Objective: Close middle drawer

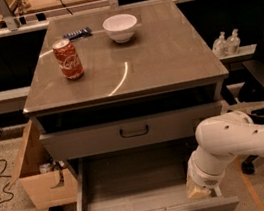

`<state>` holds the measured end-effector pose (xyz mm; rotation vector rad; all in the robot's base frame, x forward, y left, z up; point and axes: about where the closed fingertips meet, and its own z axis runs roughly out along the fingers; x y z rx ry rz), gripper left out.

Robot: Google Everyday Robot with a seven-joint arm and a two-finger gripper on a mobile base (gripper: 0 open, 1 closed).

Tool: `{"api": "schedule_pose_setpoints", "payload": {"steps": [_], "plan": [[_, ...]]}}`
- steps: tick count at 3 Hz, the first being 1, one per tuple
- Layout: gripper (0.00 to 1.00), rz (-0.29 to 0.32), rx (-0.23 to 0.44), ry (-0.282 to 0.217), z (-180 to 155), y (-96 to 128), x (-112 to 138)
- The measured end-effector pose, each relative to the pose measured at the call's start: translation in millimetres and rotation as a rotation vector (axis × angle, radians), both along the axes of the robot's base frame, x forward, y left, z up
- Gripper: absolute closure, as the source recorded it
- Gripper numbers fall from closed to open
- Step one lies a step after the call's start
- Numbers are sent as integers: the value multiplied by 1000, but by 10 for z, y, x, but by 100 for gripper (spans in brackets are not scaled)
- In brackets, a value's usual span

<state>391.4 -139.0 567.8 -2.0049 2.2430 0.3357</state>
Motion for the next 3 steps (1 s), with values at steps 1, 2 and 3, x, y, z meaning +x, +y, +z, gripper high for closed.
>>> {"api": "schedule_pose_setpoints", "payload": {"steps": [1, 2, 3], "plan": [[100, 1, -1, 1, -4, -1, -8], [100, 1, -1, 1, -4, -1, -8], [100, 20, -12, 61, -290, 16, -41]]}}
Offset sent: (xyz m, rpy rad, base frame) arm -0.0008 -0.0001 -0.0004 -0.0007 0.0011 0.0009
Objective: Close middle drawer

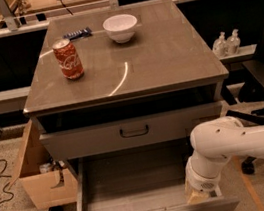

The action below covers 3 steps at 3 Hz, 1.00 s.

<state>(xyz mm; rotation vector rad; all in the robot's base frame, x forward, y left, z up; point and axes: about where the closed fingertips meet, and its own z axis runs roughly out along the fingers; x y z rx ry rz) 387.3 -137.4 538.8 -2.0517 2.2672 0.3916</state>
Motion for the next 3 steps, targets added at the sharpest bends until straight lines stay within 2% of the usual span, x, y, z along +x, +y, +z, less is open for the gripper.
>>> {"api": "schedule_pose_setpoints", "payload": {"steps": [1, 3], "plan": [[100, 20, -6, 45, -281, 0, -52], [100, 25, 18, 104, -621, -124, -260]]}}
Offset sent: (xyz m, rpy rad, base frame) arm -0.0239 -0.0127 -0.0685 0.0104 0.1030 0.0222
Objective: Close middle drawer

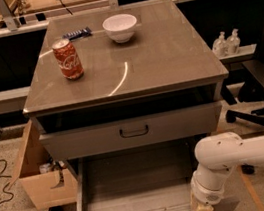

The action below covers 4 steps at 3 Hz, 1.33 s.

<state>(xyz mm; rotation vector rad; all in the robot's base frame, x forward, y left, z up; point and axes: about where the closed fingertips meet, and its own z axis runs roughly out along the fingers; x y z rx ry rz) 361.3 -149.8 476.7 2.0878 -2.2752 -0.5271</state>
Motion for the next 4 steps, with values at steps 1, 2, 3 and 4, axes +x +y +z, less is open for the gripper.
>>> {"api": "schedule_pose_setpoints", "payload": {"steps": [1, 2, 3, 4], "plan": [[100, 0, 31, 13, -201, -45, -119], [100, 11, 59, 26, -337, -44, -215], [100, 23, 91, 35, -442, -23, -293], [100, 35, 109, 25, -499, 19, -303]]}}
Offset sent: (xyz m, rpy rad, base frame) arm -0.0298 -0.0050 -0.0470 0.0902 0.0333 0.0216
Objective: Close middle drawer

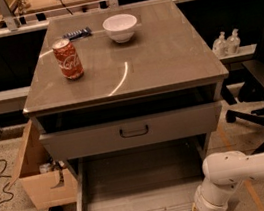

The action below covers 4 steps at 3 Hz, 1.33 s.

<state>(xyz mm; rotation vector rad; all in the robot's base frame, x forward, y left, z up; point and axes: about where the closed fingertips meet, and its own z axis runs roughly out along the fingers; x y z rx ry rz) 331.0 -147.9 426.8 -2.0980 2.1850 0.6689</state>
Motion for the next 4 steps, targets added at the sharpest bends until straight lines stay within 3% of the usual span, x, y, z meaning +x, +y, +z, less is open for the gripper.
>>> {"api": "schedule_pose_setpoints", "payload": {"steps": [4], "plan": [[100, -20, -13, -121, -131, 43, 425]]}}
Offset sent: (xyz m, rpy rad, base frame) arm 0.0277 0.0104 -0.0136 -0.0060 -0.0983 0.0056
